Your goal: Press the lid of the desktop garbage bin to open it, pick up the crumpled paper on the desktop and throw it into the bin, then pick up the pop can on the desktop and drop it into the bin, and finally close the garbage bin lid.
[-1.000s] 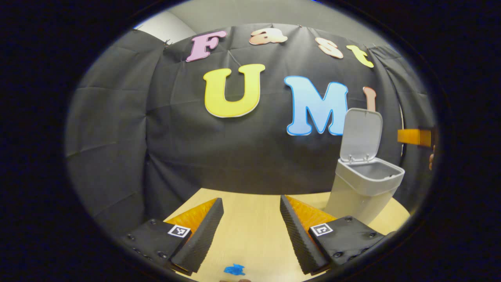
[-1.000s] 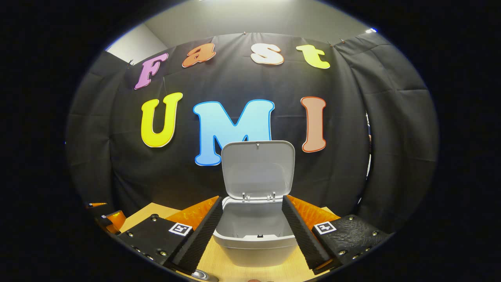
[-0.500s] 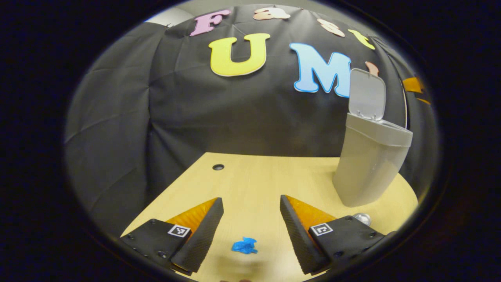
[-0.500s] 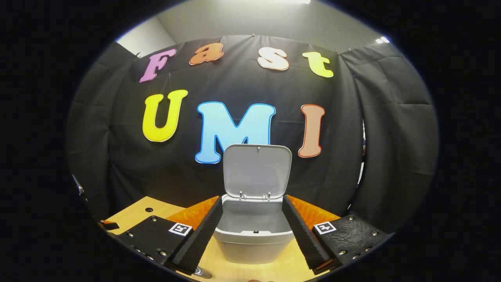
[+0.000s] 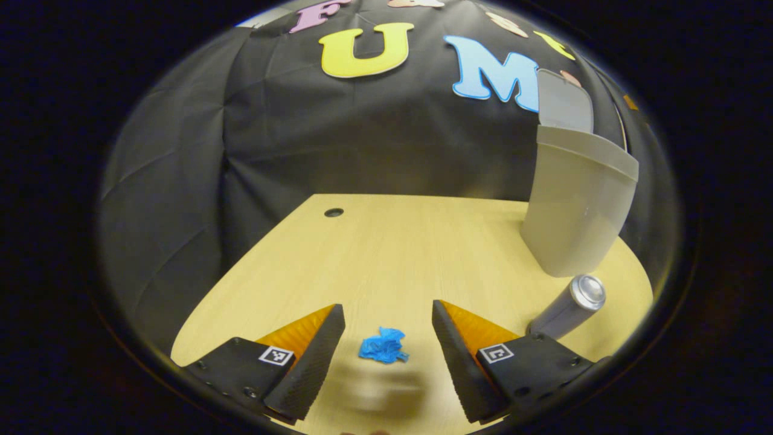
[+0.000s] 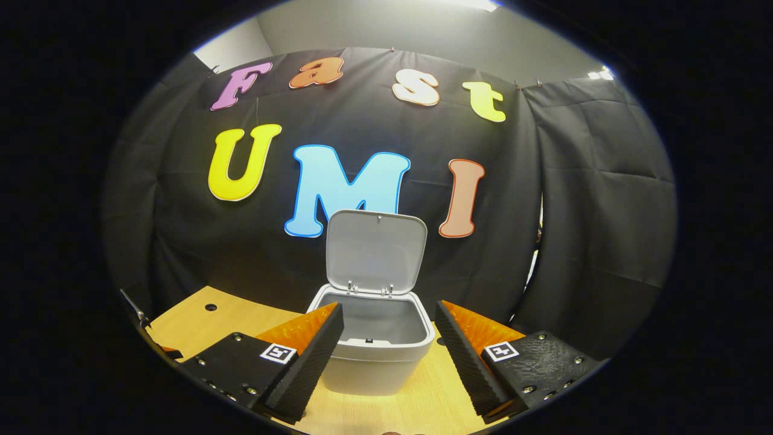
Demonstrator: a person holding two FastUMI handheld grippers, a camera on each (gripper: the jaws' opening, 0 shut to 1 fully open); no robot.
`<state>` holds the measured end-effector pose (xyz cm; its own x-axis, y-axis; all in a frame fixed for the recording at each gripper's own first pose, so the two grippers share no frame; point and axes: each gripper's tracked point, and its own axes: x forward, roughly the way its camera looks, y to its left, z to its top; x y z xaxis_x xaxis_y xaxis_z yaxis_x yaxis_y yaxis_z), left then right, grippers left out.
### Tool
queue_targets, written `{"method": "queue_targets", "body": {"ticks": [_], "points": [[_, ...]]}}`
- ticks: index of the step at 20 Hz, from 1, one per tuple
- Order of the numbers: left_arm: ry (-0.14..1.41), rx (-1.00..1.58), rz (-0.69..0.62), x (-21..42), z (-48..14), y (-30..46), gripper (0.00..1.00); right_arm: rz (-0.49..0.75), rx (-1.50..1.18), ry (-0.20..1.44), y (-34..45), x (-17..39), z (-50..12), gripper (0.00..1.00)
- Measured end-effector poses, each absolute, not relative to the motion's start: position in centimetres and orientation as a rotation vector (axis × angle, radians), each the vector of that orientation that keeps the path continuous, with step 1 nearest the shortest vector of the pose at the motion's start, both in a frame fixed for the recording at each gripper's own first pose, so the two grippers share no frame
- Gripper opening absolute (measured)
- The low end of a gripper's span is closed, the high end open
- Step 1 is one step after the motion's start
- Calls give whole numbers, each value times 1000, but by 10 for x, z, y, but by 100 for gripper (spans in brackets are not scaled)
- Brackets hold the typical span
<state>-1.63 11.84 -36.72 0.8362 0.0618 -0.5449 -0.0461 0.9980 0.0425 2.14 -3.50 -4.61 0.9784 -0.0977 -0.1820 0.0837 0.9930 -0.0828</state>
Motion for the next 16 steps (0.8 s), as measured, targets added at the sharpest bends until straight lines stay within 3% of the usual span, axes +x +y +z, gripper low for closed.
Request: {"method": "queue_targets", "body": {"ticks": [16], "points": [[742, 17, 17, -15, -446, 130, 96, -141, -87, 256, -41, -1, -63, 95]]}}
